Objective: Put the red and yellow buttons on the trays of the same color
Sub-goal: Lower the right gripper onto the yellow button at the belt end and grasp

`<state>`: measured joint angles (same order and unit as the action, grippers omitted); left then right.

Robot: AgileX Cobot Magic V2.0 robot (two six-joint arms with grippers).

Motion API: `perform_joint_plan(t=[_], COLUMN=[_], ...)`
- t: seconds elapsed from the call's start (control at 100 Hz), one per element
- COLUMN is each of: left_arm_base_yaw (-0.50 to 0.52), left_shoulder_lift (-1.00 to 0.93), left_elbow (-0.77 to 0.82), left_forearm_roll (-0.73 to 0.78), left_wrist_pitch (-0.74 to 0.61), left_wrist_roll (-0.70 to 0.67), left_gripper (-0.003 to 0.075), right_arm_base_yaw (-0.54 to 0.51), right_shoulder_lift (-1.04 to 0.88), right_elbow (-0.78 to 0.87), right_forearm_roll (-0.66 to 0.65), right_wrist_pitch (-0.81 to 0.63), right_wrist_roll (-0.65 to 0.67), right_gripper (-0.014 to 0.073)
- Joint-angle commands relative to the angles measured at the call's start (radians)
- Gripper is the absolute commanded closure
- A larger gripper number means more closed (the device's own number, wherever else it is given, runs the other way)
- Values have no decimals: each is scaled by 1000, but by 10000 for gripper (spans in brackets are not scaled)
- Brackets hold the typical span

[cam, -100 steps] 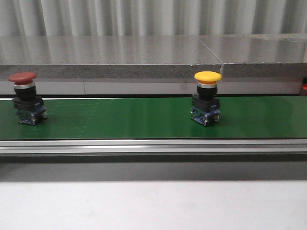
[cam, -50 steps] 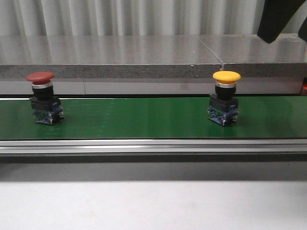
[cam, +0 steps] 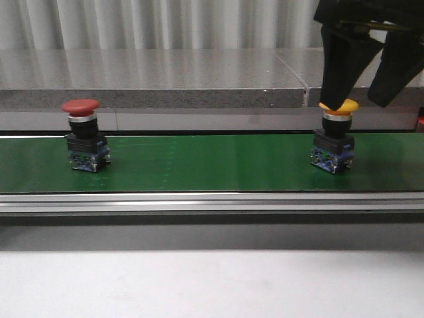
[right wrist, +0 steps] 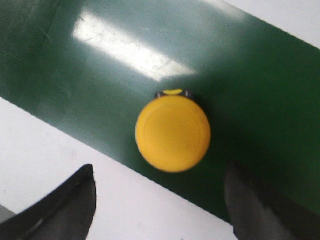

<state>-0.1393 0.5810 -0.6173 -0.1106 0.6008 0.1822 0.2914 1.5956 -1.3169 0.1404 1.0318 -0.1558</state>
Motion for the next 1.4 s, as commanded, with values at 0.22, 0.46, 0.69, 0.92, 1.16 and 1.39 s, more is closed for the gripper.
perform_joint_plan(t=[0.22, 0.46, 0.69, 0.92, 1.16, 1.39], left_arm_base_yaw=[-7, -7, -7, -7, -7, -7], left_shoulder_lift=[0, 0, 0, 0, 0, 0], left_elbow=[-26, -26, -26, -26, -26, -26], left_forearm_roll=[-9, -9, -9, -9, -9, -9], left_wrist_pitch=[-67, -67, -67, -67, -67, -67], left_wrist_roll=[0, 0, 0, 0, 0, 0], left_gripper=[741, 741, 741, 741, 741, 741], right_arm_base_yaw=[-5, -5, -5, -59, -220, -445], right_shoulder_lift=[-12, -23, -77, -156, -254, -329], right_elbow=[-33, -33, -31, -26, 30, 112], right_forearm_roll=[-41, -42, -42, -42, -42, -42], right_wrist_pitch=[-108, -141, -152, -132, -96, -104], right_wrist_roll=[-19, -17, 31, 119, 205, 274], right_gripper=[345, 454, 454, 454, 454, 454])
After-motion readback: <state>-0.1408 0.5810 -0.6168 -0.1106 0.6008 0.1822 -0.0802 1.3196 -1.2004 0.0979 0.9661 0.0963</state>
